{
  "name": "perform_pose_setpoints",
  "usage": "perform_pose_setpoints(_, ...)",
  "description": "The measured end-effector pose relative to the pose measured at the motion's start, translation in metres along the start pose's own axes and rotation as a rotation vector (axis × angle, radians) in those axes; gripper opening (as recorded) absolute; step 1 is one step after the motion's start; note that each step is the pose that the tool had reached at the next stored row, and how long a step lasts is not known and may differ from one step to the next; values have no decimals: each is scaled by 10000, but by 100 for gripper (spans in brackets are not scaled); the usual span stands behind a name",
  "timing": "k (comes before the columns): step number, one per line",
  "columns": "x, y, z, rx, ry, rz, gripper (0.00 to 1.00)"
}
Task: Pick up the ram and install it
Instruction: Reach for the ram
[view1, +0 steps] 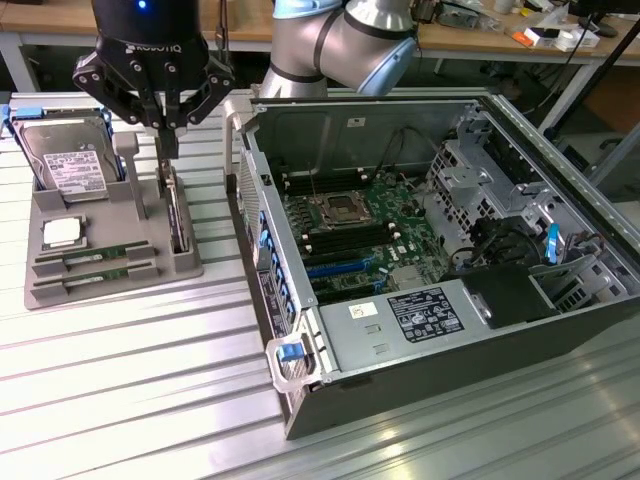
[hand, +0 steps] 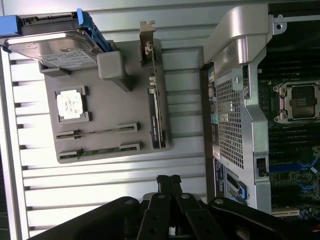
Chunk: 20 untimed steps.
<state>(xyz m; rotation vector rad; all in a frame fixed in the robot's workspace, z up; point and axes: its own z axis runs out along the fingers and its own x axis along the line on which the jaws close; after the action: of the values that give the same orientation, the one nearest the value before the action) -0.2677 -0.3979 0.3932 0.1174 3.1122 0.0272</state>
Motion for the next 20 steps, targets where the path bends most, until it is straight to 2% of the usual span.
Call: perform_pose_setpoints(20, 245, -18, -6, 0, 0, 0, 10)
